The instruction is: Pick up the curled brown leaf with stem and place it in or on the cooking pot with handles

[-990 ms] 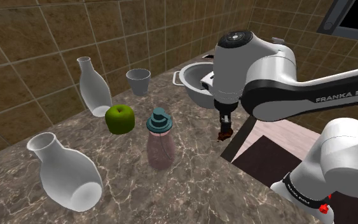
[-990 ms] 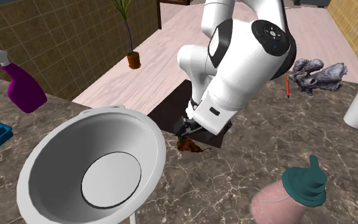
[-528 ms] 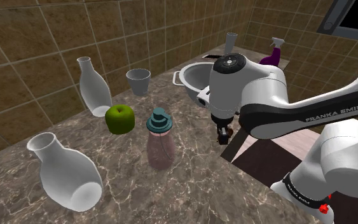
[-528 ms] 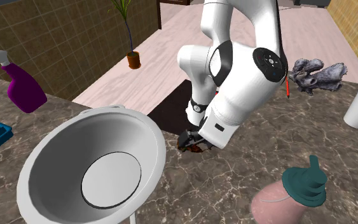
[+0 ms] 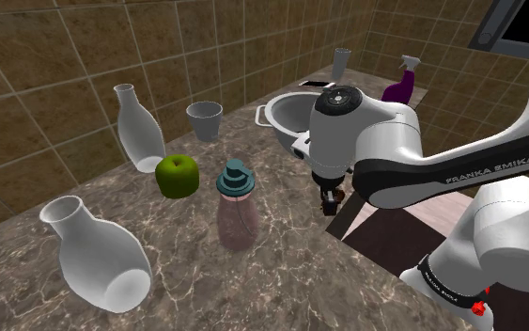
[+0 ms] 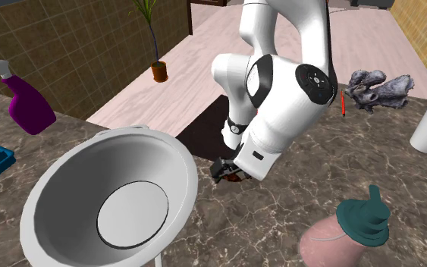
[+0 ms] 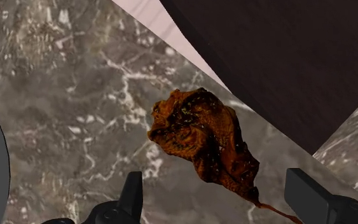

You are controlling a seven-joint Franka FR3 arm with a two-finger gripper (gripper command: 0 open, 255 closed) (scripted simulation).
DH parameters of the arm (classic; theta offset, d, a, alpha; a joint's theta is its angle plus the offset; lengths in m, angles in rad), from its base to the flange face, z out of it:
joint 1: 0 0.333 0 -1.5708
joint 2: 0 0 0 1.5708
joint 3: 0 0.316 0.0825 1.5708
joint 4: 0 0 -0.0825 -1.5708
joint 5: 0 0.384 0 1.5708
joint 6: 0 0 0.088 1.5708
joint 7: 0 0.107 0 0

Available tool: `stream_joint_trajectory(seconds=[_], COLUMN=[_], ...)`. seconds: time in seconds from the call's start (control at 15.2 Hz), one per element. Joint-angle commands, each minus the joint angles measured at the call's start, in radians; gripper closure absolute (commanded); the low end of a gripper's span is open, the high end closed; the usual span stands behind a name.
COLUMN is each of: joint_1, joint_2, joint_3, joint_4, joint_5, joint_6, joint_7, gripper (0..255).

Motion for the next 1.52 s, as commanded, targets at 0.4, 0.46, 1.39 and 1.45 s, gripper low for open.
stream_joint_trajectory(seconds=[0.4, 0.46, 1.39, 1.45], joint_1=[0.000, -0.001, 0.015, 0.016], joint_2=[-0.001, 0.001, -0.080, -0.086], joint_3=[-0.001, 0.000, -0.023, -0.025], joint_4=[0.000, 0.001, 0.082, 0.092], joint_5=[0.000, -0.001, 0.025, 0.027], joint_6=[-0.002, 0.000, -0.154, -0.169], joint_7=[-0.001, -0.001, -0.056, -0.061], gripper=[255, 255, 255, 255])
